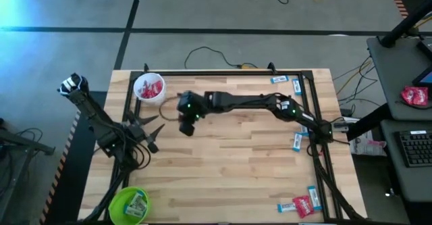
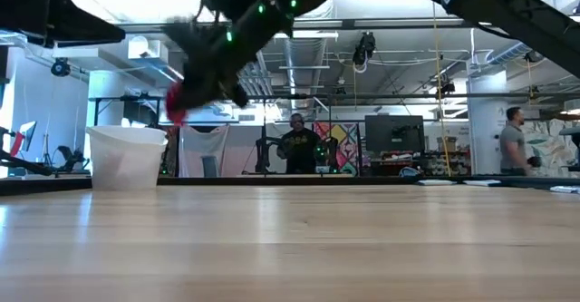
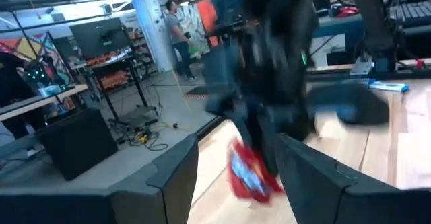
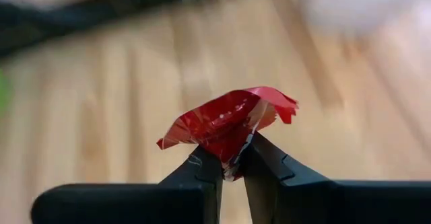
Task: Sort candy by brand, put in halloween buckets
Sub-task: Put the top red candy into the white bucket
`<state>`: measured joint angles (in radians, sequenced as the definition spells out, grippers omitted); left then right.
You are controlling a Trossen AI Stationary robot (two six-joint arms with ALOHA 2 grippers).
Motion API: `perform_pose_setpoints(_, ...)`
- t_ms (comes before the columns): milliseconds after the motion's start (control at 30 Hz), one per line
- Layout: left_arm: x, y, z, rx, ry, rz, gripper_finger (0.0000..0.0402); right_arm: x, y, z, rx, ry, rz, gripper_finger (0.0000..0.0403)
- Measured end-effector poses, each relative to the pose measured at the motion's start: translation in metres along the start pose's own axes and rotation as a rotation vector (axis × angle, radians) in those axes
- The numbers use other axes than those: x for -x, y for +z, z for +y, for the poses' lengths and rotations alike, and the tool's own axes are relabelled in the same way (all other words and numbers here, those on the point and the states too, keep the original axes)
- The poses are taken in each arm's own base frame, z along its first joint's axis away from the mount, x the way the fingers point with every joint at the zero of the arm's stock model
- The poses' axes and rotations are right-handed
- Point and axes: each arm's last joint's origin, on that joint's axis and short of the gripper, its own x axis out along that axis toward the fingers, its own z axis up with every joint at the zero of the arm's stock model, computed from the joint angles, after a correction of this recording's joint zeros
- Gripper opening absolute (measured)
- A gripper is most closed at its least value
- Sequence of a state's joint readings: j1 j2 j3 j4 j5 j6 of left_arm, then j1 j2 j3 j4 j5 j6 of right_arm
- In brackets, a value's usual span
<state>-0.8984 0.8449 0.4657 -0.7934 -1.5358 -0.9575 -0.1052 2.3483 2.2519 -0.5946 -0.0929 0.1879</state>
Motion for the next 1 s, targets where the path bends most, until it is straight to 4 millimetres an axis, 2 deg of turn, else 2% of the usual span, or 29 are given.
perform_pose_setpoints(233, -0.002, -0.005, -0.007, -0.065, -0.001, 0.025, 0.0182, -0.054, -0.064, 0.014, -0.022, -0.024, 0.217, 0.0047)
perform_pose_setpoints(300, -0.002, -0.006, -0.008, -0.063, -0.001, 0.03, 0.0182, -0.058, -0.068, 0.017, -0.017, -0.02, 0.226, 0.007)
perform_pose_setpoints(433, -0.004, -0.01, -0.013, -0.064, -0.011, 0.074, 0.0182, -0.055, -0.069, 0.023, -0.008, -0.018, 0.24, 0.0139)
perform_pose_setpoints(600, -0.008, -0.015, -0.022, -0.044, -0.044, 0.17, 0.0182, -0.024, -0.052, 0.041, 0.029, 0.0, 0.215, 0.0229)
perform_pose_setpoints(733, -0.011, -0.019, -0.036, 0.011, -0.095, 0.267, 0.0182, 0.002, -0.053, 0.061, 0.068, -0.035, 0.282, 0.028)
perform_pose_setpoints(867, -0.021, -0.027, -0.046, 0.011, -0.078, 0.333, 0.0182, 0.028, -0.06, 0.1, 0.206, -0.158, 0.252, 0.0305)
perform_pose_setpoints(1000, -0.041, -0.036, -0.053, 0.044, -0.08, 0.491, 0.0182, 0.06, -0.067, 0.144, 0.304, -0.18, 0.177, 0.031)
